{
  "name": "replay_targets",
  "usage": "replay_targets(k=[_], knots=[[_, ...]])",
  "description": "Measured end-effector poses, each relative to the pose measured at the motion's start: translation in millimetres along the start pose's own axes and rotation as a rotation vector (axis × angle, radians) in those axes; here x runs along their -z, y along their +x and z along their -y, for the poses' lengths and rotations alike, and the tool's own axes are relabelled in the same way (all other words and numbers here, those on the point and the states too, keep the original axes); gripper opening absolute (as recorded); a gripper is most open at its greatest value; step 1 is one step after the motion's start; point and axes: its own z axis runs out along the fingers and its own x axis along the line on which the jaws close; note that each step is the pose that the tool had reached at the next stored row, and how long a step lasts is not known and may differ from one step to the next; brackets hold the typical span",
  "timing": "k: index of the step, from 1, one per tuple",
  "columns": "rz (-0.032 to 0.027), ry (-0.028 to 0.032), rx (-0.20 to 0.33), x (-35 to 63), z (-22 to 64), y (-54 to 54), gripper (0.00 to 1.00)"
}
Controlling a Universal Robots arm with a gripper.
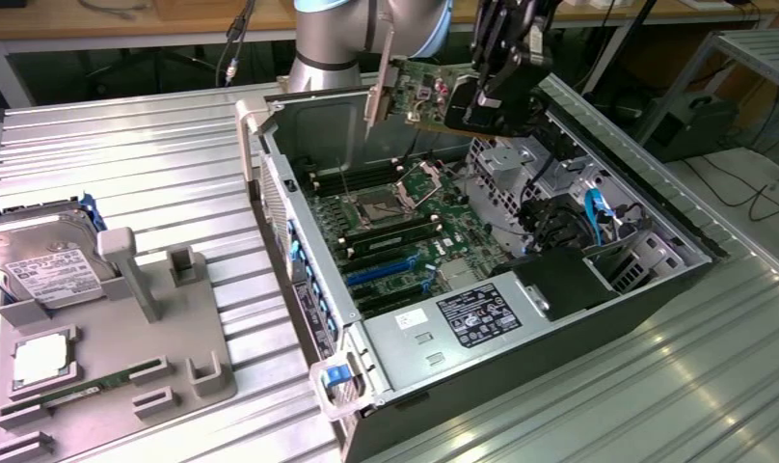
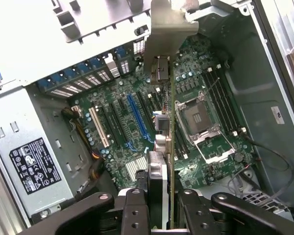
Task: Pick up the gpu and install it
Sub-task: 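Insert the gpu into the slot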
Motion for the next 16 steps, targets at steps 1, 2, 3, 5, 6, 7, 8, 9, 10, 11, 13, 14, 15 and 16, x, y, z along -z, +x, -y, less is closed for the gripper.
replay_targets(k=[1,2,3,5,6,7,8,9,10,11,13,14,15,16], knots=[[-0.0004,-0.0005,0.012,0.0,0.0,0.0,0.28],[-0.0007,-0.0011,0.025,0.0,0.0,0.0,0.28],[-0.0010,-0.0017,0.038,-0.1,0.0,0.0,0.28],[-0.0017,-0.0027,0.061,-0.1,0.0,0.0,0.28],[-0.0021,-0.0032,0.073,-0.1,0.0,0.0,0.28],[-0.0027,-0.0037,0.086,0.0,0.0,0.0,0.28],[-0.0031,-0.0042,0.098,0.0,0.0,0.0,0.28],[-0.0035,-0.0047,0.110,0.0,0.0,0.0,0.28],[-0.0040,-0.0053,0.124,-0.1,0.0,0.0,0.28],[-0.0047,-0.0059,0.139,-0.1,0.0,0.0,0.28],[-0.0069,-0.0076,0.184,0.0,0.0,0.0,0.28],[-0.0082,-0.0085,0.209,0.0,0.0,0.0,0.28],[-0.0088,-0.0089,0.220,0.0,0.0,0.0,0.28],[-0.0094,-0.0093,0.233,0.0,0.0,0.0,0.28]])
